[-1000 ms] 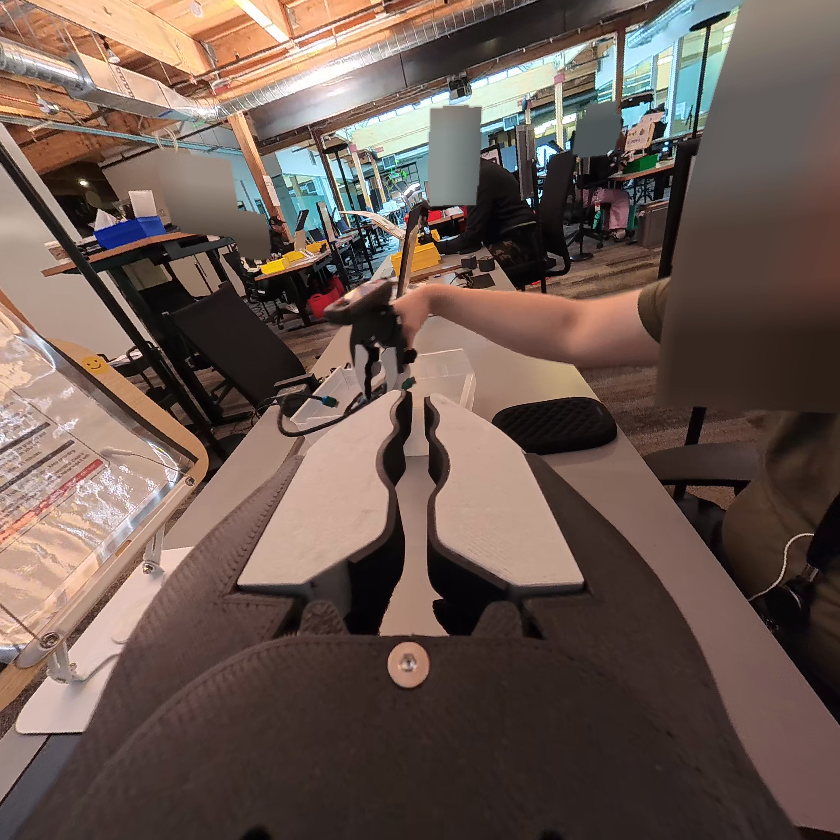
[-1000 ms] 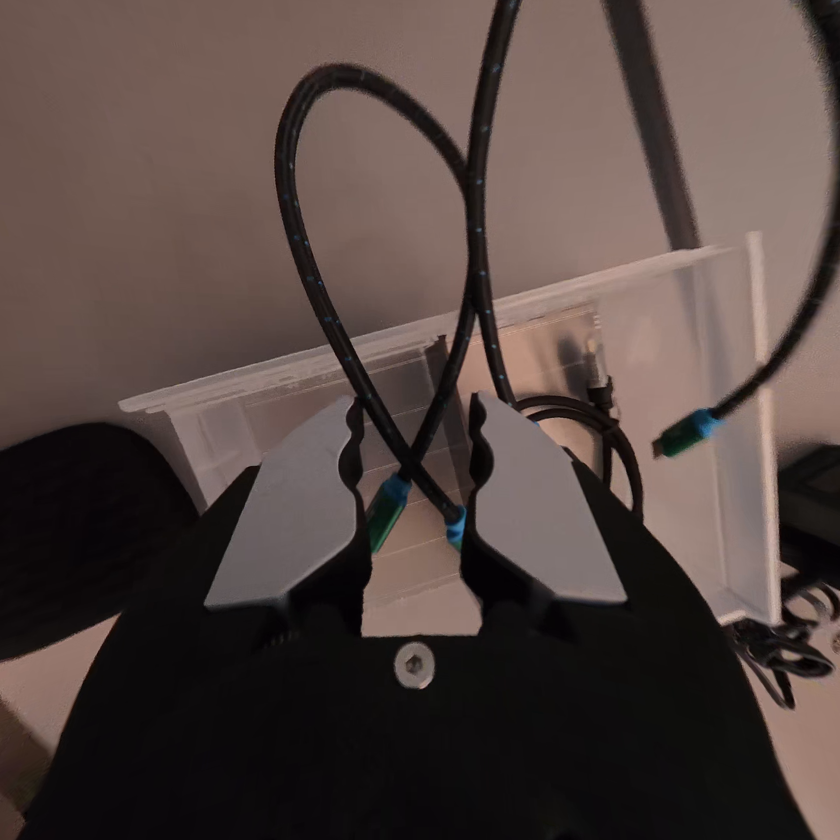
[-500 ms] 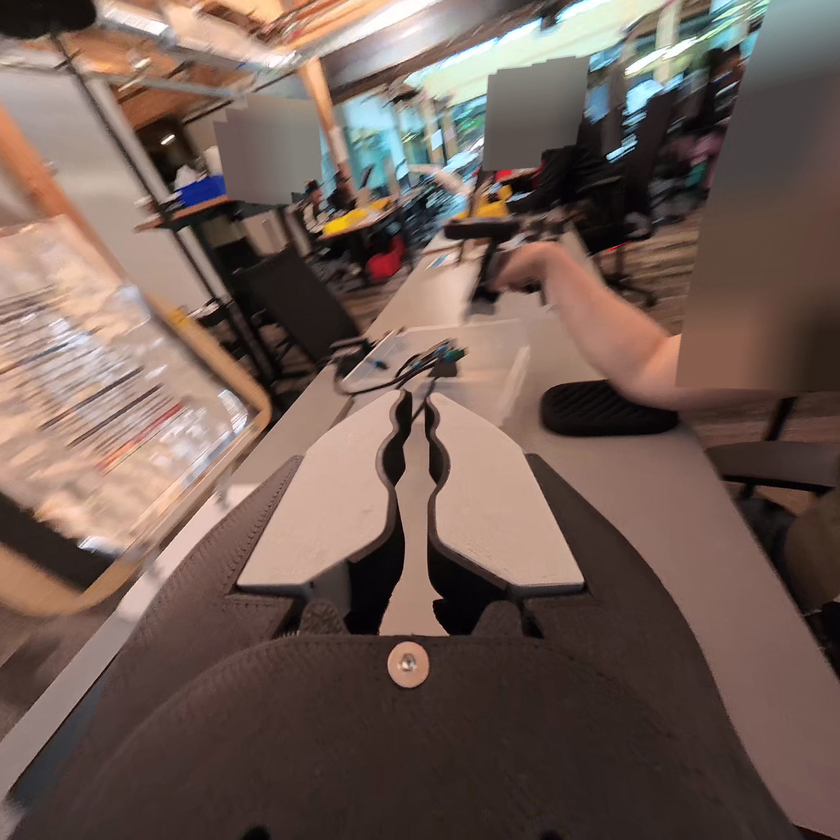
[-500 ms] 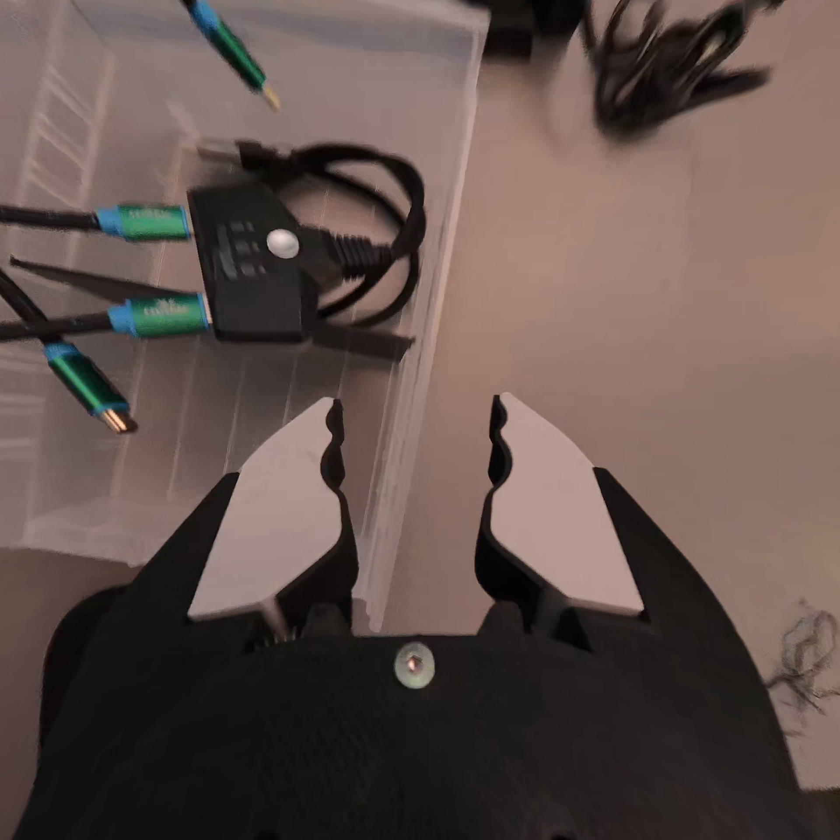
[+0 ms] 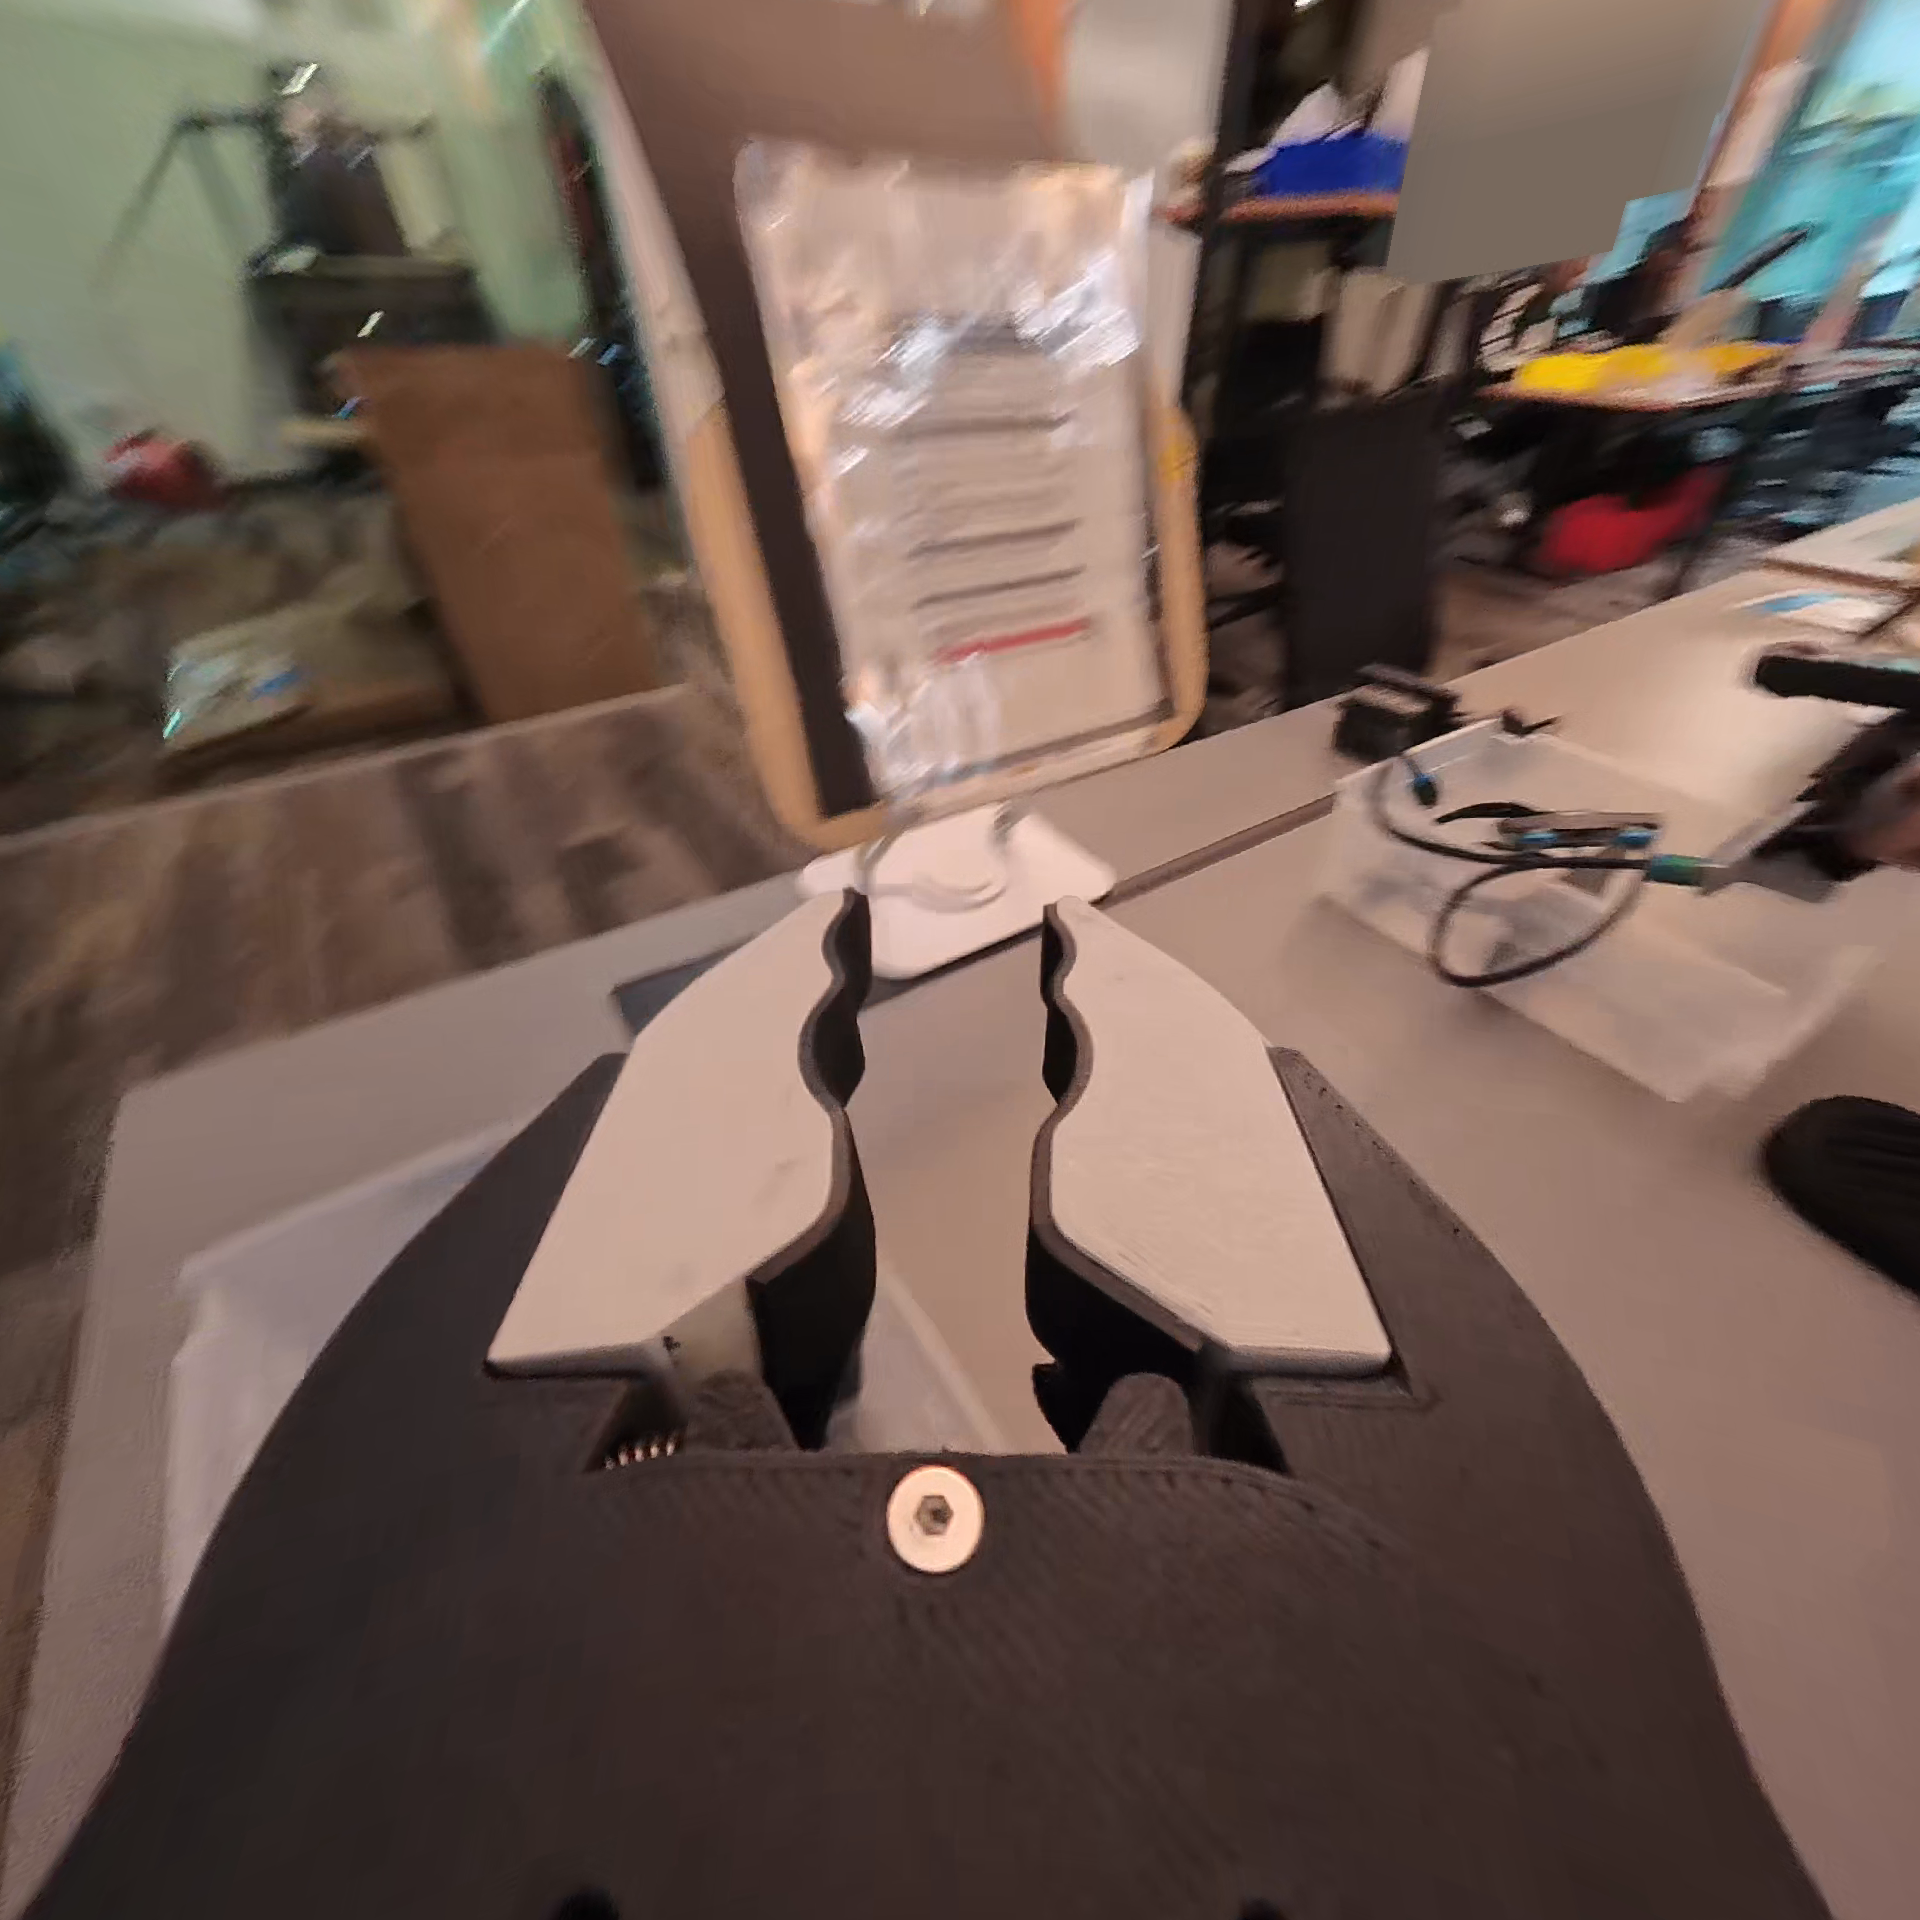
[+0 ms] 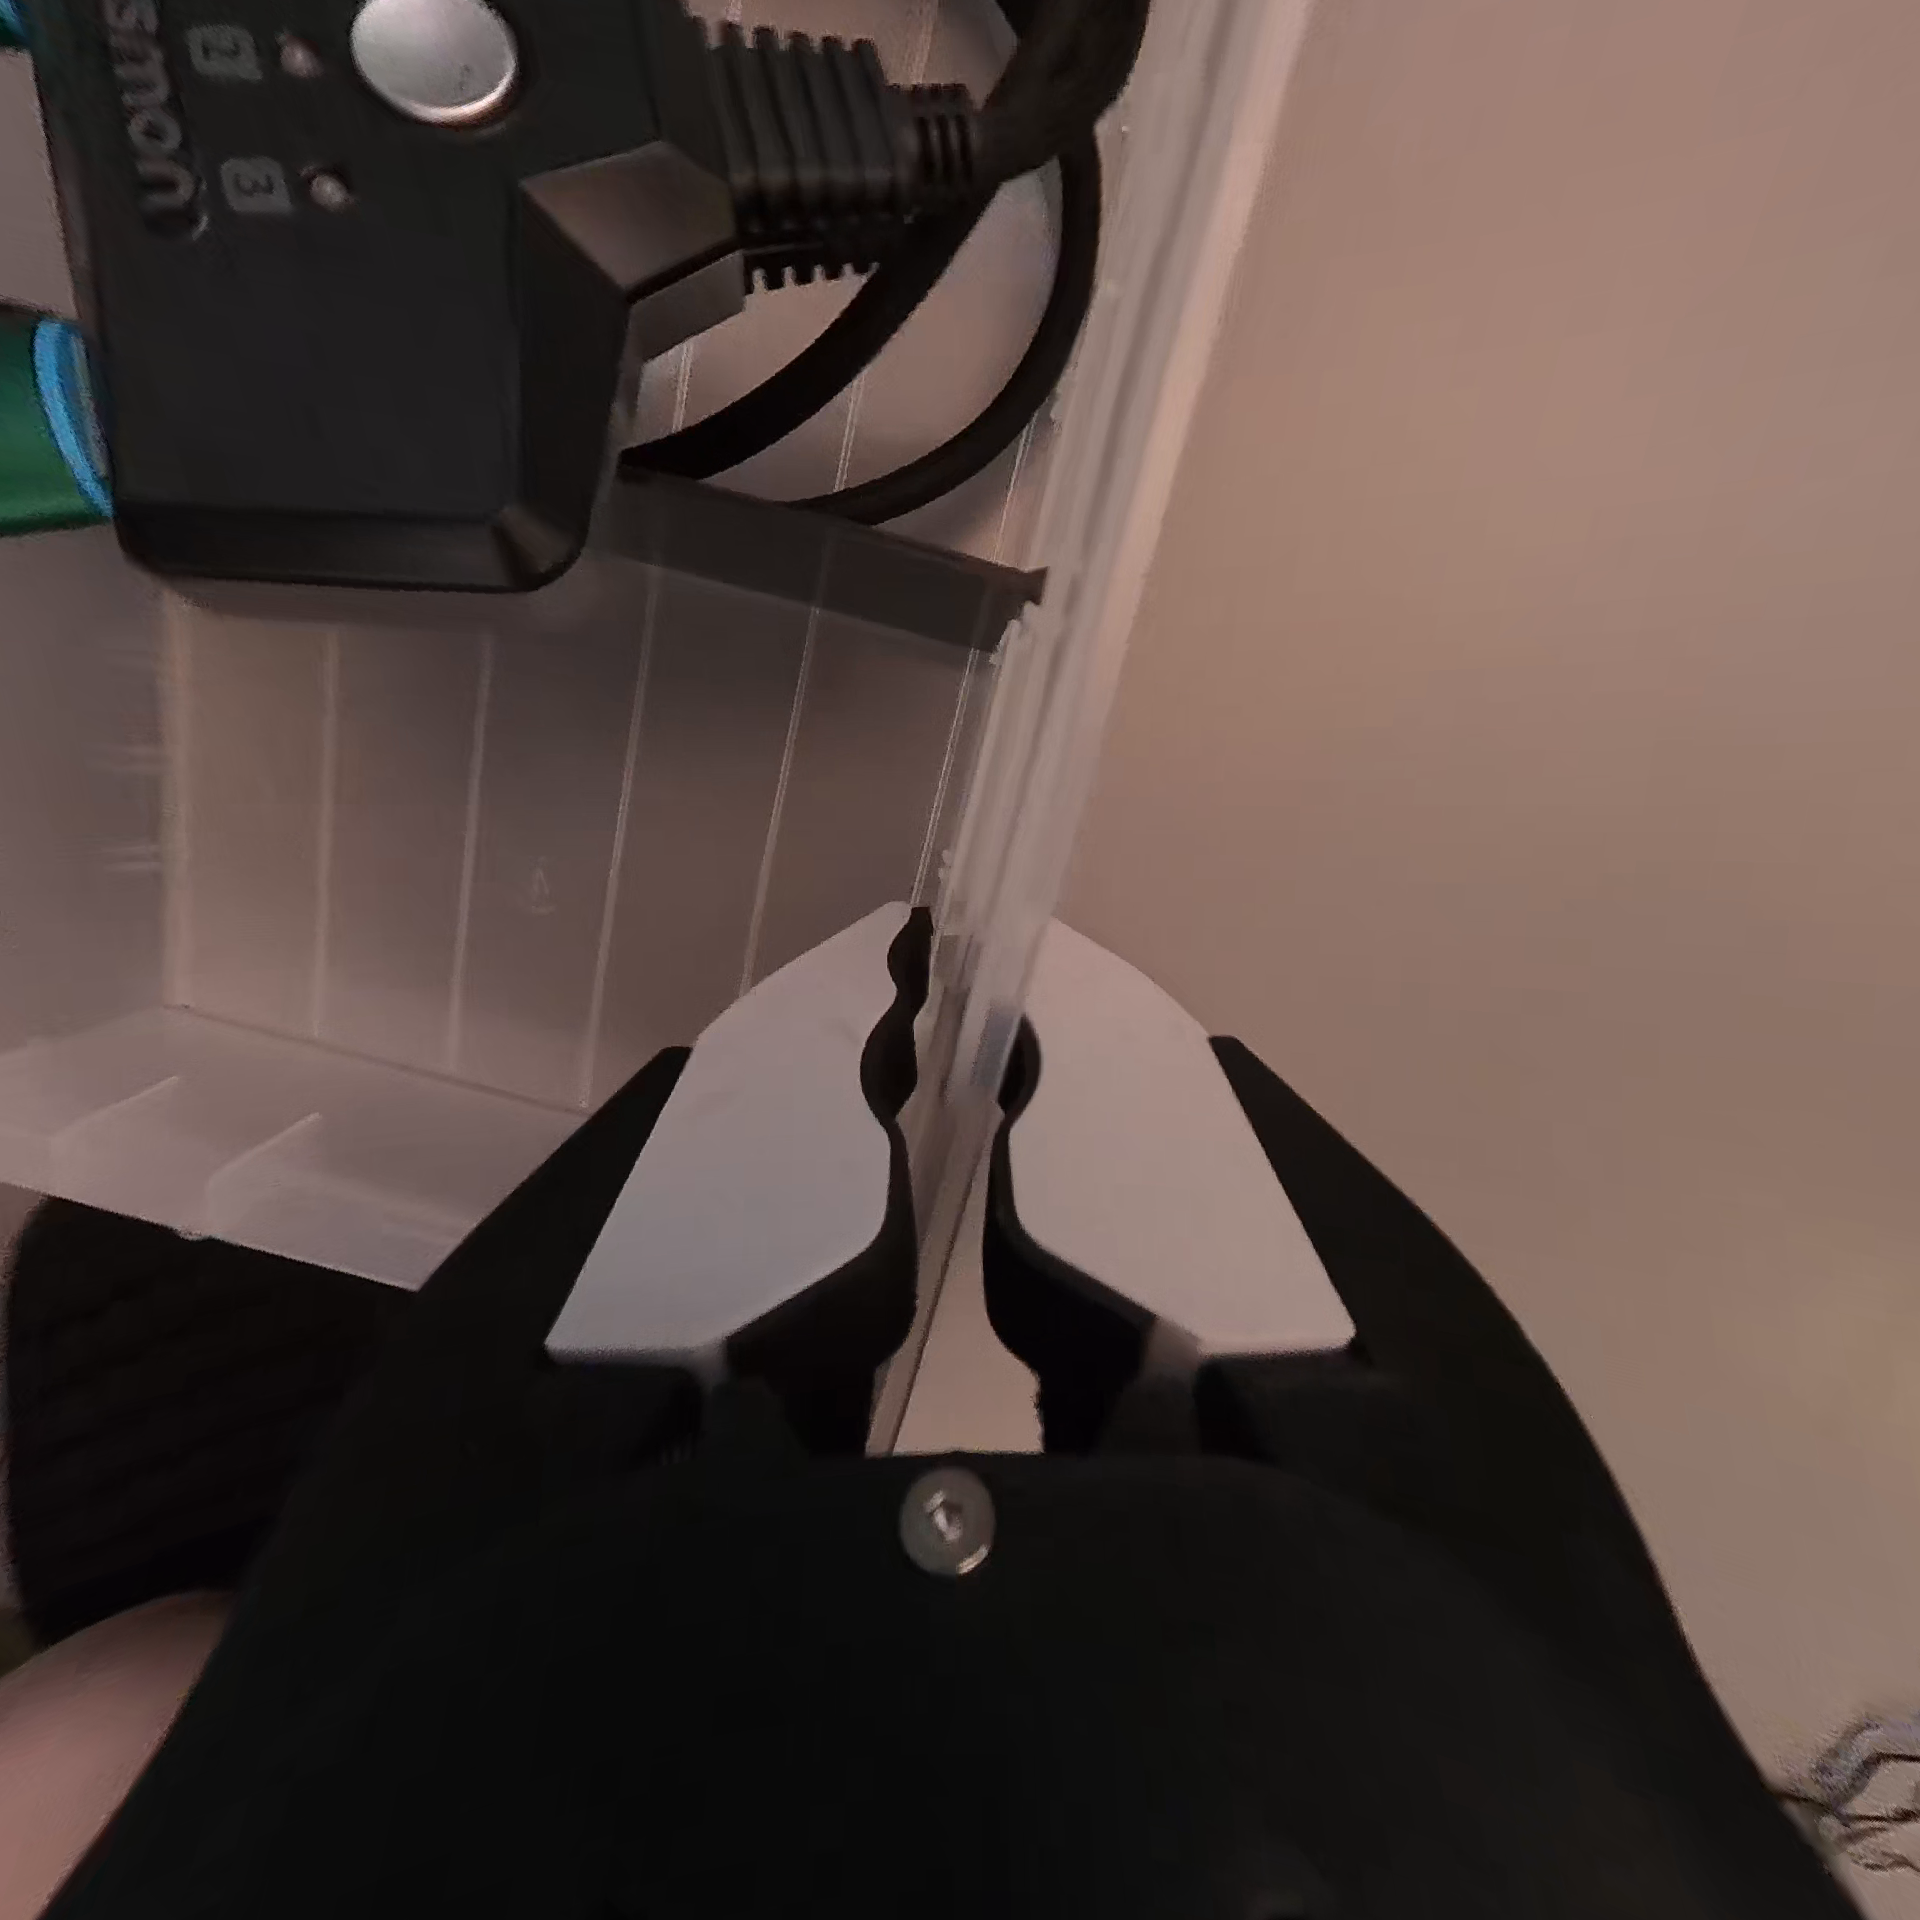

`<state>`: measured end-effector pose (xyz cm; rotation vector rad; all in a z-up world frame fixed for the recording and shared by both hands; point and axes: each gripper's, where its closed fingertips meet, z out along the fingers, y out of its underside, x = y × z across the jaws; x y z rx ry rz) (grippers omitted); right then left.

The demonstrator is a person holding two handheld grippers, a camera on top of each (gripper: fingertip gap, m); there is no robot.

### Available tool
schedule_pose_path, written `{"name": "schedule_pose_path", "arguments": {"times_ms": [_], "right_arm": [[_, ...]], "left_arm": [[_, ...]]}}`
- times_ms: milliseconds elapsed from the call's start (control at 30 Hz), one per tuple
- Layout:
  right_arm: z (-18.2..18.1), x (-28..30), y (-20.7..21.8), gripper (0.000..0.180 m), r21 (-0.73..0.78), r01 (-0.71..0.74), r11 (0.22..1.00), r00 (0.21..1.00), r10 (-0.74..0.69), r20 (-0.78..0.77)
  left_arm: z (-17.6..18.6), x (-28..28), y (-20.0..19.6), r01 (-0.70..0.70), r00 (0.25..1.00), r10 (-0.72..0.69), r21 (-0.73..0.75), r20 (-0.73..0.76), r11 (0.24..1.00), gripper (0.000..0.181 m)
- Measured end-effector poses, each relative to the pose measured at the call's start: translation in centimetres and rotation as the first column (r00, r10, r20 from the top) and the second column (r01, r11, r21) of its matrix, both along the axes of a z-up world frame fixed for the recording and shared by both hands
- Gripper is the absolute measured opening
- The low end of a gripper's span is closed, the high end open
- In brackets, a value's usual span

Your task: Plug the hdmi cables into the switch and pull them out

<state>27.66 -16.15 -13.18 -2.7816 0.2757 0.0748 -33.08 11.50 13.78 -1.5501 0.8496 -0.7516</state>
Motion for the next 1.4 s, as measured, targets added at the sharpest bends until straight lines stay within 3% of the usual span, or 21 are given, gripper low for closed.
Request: {"name": "schedule_pose_path", "arguments": {"times_ms": [100, 200, 267, 367, 433, 533, 733, 833, 900, 1100, 1300, 1400], "right_arm": [[-0.2, -0.4, -0.4, 0.01, -0.055, 0.09, 0.994, 0.993, -0.094, -0.07], [0.0, 0.0, -0.7, 0.018, -0.075, 0.132, 0.988, 0.99, -0.135, -0.039], [0.5, 0.5, -0.8, 0.023, -0.072, 0.159, 0.985, 0.987, -0.16, -0.006], [2.5, 1.2, -0.4, 0.027, -0.016, 0.19, 0.982, 0.979, -0.188, 0.074], [4.4, 1.9, 0.3, 0.029, 0.049, 0.207, 0.977, 0.964, -0.212, 0.159], [7.5, 2.5, 1.8, 0.029, 0.187, 0.209, 0.96, 0.936, -0.252, 0.247], [9.8, 2.7, 3.1, 0.025, 0.325, 0.182, 0.928, 0.923, -0.276, 0.27], [9.6, 2.9, 2.9, 0.024, 0.328, 0.191, 0.925, 0.927, -0.28, 0.25], [9.4, 3.1, 2.7, 0.024, 0.325, 0.196, 0.925, 0.928, -0.282, 0.243], [9.1, 3.0, 3.0, 0.023, 0.319, 0.183, 0.93, 0.935, -0.265, 0.237], [9.1, 2.6, 3.5, 0.023, 0.307, 0.145, 0.94, 0.933, -0.233, 0.274], [9.5, 2.5, 3.8, 0.022, 0.317, 0.128, 0.94, 0.927, -0.227, 0.298]], "left_arm": [[-4.2, -3.5, 2.1, -0.18, 0.968, 0.158, -0.099, -0.196, 0.979, 0.03], [-9.7, -9.7, 3.6, -0.476, 0.762, 0.344, -0.114, -0.549, 0.872, 0.03], [-12.0, -12.1, 3.7, -0.539, 0.682, 0.343, -0.126, -0.646, 0.833, 0.032], [-14.3, -14.5, 4.7, -0.609, 0.629, 0.358, -0.152, -0.69, 0.778, 0.038], [-15.7, -15.7, 5.4, -0.645, 0.618, 0.358, -0.19, -0.7, 0.741, 0.049], [-17.7, -17.9, 6.5, -0.712, 0.544, 0.384, -0.168, -0.746, 0.682, 0.065], [-19.8, -19.4, 8.4, -0.764, 0.417, 0.405, -0.072, -0.814, 0.641, 0.064], [-20.6, -20.2, 9.0, -0.797, 0.343, 0.417, -0.027, -0.842, 0.603, 0.048], [-20.8, -20.0, 9.3, -0.806, 0.371, 0.424, -0.059, -0.826, 0.589, 0.045], [-18.5, -19.4, 9.5, -0.802, 0.409, 0.504, -0.036, -0.761, 0.596, 0.011], [-15.1, -19.1, 8.3, -0.78, 0.449, 0.556, -0.003, -0.7, 0.626, 0.01], [-10.5, -18.4, 6.5, -0.76, 0.442, 0.631, 0.107, -0.638, 0.641, 0.008]]}}
